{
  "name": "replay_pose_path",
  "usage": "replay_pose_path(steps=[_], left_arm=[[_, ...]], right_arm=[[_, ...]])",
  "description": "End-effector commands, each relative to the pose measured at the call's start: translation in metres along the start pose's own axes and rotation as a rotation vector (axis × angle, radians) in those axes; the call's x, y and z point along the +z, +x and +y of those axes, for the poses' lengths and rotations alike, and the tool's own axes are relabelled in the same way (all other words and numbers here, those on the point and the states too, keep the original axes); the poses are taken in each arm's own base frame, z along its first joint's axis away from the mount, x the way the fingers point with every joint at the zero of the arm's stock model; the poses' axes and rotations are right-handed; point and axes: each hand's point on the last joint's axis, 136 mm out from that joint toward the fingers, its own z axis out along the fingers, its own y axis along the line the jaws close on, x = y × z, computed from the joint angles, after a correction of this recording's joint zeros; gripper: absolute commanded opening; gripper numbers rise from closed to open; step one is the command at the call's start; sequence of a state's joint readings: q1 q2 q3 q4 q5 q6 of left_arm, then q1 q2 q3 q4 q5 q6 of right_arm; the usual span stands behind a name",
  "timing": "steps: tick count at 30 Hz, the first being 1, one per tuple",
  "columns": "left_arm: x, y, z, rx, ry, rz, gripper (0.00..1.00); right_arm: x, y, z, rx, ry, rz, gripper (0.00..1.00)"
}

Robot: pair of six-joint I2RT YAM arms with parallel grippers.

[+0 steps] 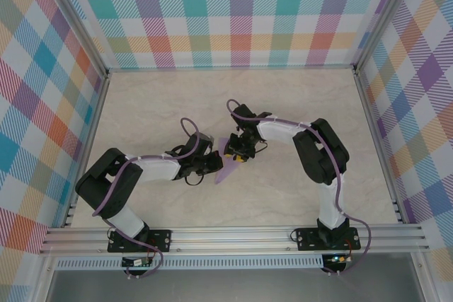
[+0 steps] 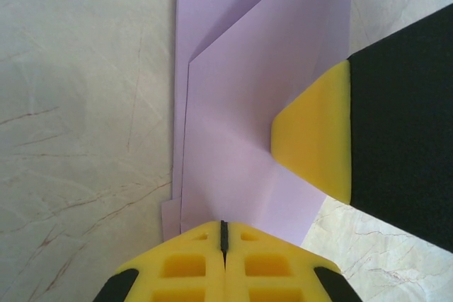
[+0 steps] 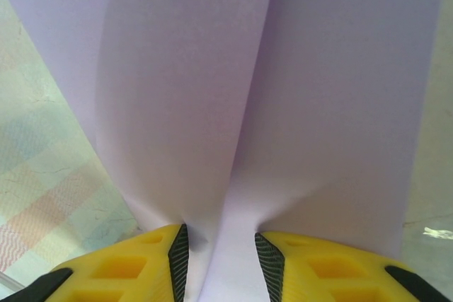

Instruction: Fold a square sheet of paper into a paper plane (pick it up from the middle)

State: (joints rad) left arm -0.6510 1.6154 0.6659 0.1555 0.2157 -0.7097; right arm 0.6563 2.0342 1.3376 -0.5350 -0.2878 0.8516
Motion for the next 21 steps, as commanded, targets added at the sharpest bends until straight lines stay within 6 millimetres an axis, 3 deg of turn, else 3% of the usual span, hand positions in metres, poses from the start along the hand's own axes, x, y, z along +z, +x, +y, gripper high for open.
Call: replay_pose_path(steps=[1,21], left_arm=[[-0.0081,-0.0060,0.0027,-0.001,-0.009,-0.017,0.04],[-0.0076,-0.0015,0.0076,-0.008,-0.021,-0.006,0.04]], right_arm=[[0.0394,0.0178,-0.0993,0.084,0.349,0.060,0.38],[0.0454,0.0182,-0.0998,0.062,0.380,0.074,0.42]])
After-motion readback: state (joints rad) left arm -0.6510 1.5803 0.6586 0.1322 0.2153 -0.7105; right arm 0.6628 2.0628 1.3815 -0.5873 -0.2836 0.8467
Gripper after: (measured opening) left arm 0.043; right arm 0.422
